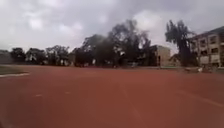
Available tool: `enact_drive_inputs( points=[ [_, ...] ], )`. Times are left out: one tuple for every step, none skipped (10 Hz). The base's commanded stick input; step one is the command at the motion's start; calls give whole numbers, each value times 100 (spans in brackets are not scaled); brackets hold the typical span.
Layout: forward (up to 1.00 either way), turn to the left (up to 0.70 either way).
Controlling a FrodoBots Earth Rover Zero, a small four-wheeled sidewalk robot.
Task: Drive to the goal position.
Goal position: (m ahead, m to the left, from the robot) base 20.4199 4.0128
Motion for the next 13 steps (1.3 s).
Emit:
enact_drive_inputs(
  points=[
    [45, 0],
    [45, 0],
    [45, 0],
    [45, 0],
    [45, 0],
    [45, 0],
    [45, 0],
    [45, 0],
    [45, 0],
    [45, 0],
    [45, 0],
    [45, 0],
    [45, 0]
  ],
)
